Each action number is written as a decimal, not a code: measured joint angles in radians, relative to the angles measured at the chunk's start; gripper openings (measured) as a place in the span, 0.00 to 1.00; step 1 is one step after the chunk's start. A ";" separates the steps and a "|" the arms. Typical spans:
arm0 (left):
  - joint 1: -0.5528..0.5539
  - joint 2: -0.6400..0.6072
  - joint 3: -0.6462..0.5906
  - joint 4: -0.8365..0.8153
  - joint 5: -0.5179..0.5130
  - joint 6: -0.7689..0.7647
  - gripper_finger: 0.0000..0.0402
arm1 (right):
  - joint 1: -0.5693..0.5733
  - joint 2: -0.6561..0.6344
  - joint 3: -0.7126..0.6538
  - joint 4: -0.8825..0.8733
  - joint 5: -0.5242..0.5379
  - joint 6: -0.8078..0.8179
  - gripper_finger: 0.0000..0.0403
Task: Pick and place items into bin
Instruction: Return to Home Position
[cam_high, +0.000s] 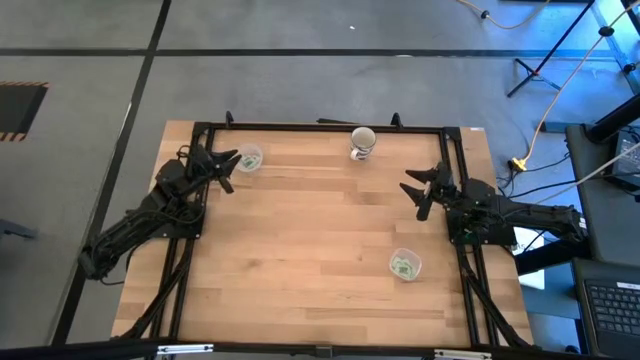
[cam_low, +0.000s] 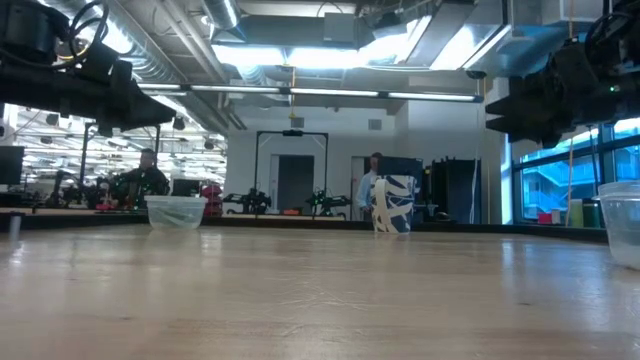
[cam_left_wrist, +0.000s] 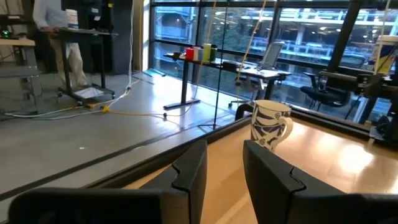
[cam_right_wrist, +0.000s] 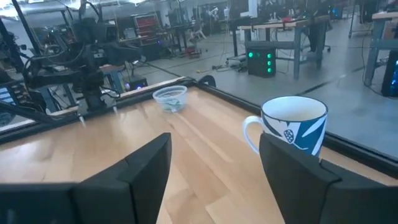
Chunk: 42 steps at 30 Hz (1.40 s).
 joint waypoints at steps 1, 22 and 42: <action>0.000 0.000 0.000 0.000 -0.005 0.000 0.25 | 0.000 0.000 0.000 0.000 0.000 -0.024 0.61; 0.000 0.001 0.000 0.001 -0.008 0.000 0.25 | 0.000 0.000 0.000 -0.001 0.000 -0.099 0.61; 0.000 0.001 0.000 0.001 -0.008 0.000 0.25 | 0.000 0.000 0.000 -0.001 0.000 -0.100 0.61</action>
